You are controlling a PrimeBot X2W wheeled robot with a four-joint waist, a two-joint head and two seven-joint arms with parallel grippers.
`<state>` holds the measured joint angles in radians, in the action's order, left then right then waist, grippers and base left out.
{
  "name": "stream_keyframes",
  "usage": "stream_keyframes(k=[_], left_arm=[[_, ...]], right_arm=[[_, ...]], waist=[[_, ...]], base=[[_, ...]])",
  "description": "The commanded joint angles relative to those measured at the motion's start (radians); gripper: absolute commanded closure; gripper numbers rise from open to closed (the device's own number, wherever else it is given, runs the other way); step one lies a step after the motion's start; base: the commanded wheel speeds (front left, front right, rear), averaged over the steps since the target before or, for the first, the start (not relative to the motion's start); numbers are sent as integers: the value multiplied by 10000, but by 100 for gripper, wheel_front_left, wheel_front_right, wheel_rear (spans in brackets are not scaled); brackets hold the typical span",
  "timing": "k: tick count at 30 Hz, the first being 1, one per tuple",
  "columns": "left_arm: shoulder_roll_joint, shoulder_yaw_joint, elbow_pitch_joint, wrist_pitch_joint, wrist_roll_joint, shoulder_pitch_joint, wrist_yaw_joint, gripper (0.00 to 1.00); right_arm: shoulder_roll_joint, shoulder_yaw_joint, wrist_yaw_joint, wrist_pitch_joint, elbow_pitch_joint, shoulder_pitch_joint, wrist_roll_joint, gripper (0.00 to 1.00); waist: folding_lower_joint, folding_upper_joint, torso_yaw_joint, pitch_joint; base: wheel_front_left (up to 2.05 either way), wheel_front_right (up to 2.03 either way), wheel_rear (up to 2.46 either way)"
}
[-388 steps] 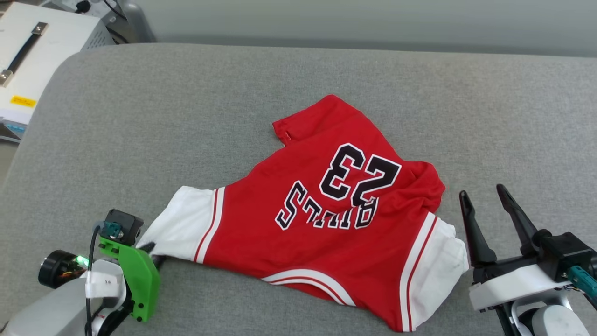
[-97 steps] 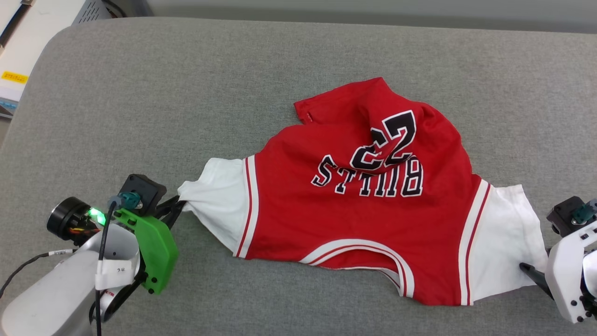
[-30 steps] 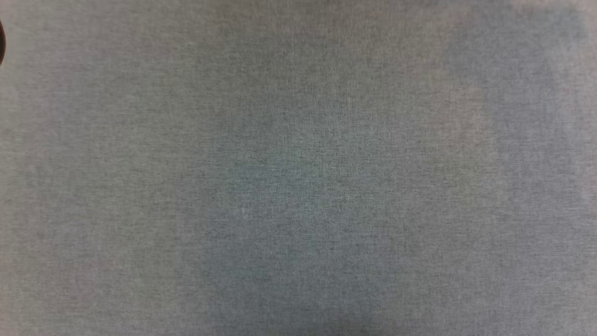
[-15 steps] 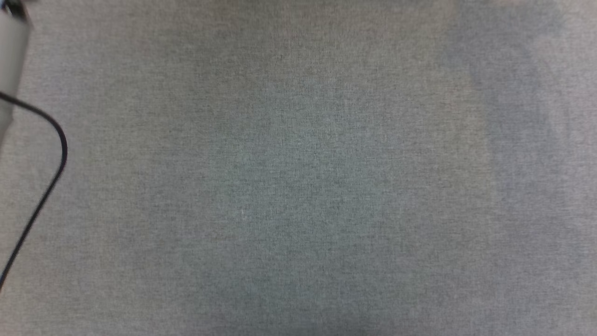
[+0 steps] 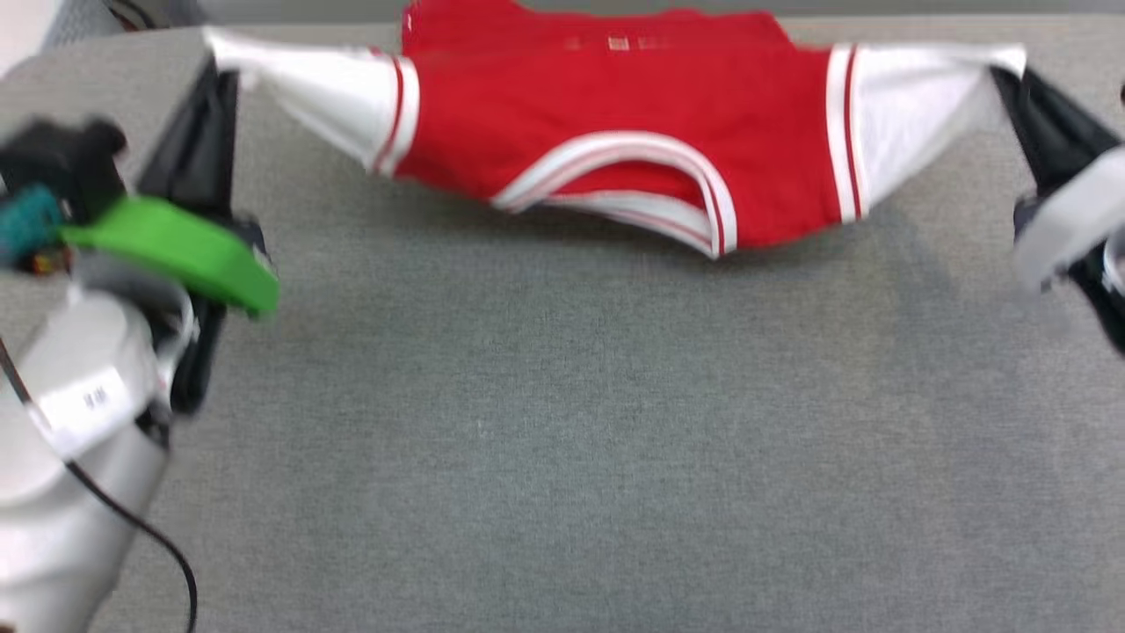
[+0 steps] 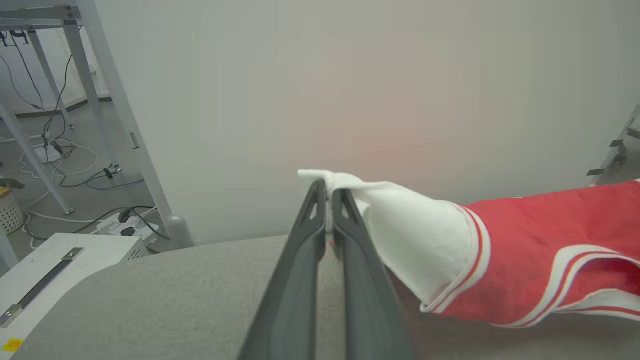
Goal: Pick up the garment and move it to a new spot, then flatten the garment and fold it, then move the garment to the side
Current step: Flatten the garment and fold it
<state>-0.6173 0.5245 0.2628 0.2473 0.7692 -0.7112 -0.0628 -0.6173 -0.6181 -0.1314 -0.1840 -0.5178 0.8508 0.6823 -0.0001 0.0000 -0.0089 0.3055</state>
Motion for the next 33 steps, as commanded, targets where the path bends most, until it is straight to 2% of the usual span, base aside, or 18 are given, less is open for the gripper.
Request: stream_keyframes(k=[1, 8, 14, 19, 24, 33], left_arm=[[-138, -64, -222, 105, 83, 738, -172, 100], [-884, -330, -1277, 132, 467, 4208, -856, 100], [-1226, -312, -1863, 136, 547, 6112, -1455, 100], [-1122, -239, -1947, 137, 799, 7018, -1715, 100], [-812, -256, -1776, 140, 1026, 7669, -1795, 100], [-350, -256, -1534, 143, 686, 7803, -1617, 100]], right_arm=[[-116, 120, 7, -4, 211, -636, 157, 100], [-296, 1025, 7, 350, 1253, -3854, 179, 100], [-79, 2300, 7, 870, 2084, -6505, 1, 100], [367, 3146, 7, 1511, 2666, -8333, -333, 100], [810, 3996, 7, 2078, 3069, -9714, -757, 100], [1328, 4664, 7, 3027, 3786, -10444, -1340, 100]], waist=[[1, 0, 99, -960], [1, 0, 29, -1786], [1, 0, 160, -2061], [1, 0, 206, -2108], [1, 0, 221, -2121], [1, 0, 344, -2045]], base=[[0, 0, 0], [0, 0, 0], [0, 0, 0], [0, 0, 0], [0, 0, 0], [0, 0, 0]])
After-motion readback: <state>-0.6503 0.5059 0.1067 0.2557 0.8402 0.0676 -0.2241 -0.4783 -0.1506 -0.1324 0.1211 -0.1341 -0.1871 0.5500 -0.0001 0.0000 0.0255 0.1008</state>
